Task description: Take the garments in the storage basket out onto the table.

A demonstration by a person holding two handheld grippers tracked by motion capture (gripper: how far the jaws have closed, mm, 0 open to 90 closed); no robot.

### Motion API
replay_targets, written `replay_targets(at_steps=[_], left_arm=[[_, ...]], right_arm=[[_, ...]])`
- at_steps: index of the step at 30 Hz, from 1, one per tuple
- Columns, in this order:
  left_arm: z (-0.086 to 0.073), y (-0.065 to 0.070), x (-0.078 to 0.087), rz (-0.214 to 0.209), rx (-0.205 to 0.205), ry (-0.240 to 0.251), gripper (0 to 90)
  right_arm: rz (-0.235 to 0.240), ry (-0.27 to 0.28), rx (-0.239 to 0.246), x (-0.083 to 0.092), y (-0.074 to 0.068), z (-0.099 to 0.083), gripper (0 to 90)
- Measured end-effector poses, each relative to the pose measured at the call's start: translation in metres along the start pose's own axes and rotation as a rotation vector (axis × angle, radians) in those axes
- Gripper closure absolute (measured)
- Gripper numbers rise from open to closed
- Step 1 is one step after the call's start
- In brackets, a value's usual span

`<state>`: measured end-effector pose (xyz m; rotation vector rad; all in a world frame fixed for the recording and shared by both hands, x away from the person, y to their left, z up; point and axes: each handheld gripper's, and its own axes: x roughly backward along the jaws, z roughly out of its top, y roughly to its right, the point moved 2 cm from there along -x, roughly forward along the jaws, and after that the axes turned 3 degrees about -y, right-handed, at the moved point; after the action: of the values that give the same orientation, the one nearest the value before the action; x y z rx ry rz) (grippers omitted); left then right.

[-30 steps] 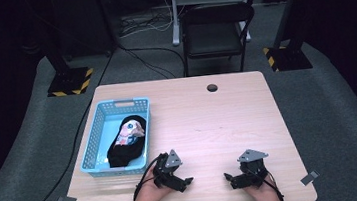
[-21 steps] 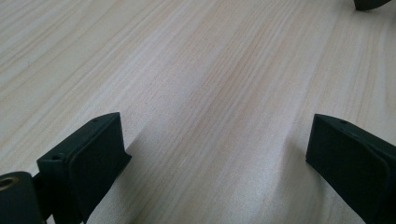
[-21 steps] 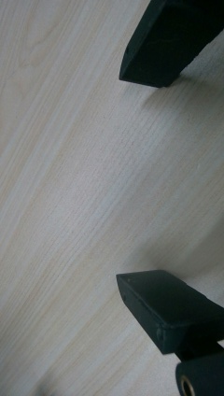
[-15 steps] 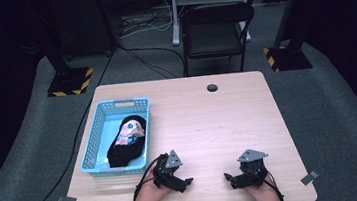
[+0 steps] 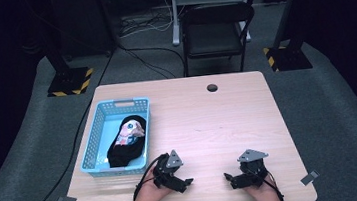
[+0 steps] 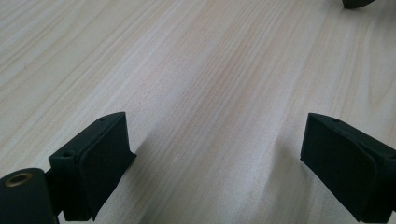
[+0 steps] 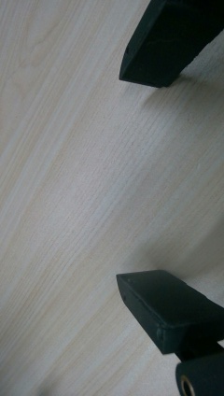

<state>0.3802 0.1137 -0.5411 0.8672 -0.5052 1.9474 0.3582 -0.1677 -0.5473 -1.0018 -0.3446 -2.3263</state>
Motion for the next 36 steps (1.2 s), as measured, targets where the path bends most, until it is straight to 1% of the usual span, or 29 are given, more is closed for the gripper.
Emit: replay_targets(at_steps=[5,16,21,26,36], left_arm=[[0.002,0.001,0.004,-0.006,0.003,0.015,8.1],[0.005,0.002,0.008,-0.011,0.016,0.004,9.6],[0.006,0.002,0.012,-0.023,0.028,0.021,9.4],[0.009,0.003,0.016,-0.025,0.019,0.035,9.6],[0.013,0.004,0.023,-0.026,0.019,0.044,10.1]], right_arm=[[0.0,0.0,0.0,0.0,0.0,0.0,3.3],[0.0,0.0,0.0,0.0,0.0,0.0,3.3],[0.0,0.0,-0.001,0.0,0.0,0.0,3.3],[0.0,0.0,0.0,0.0,0.0,0.0,3.3],[-0.001,0.0,-0.001,0.0,0.0,0.0,3.3]])
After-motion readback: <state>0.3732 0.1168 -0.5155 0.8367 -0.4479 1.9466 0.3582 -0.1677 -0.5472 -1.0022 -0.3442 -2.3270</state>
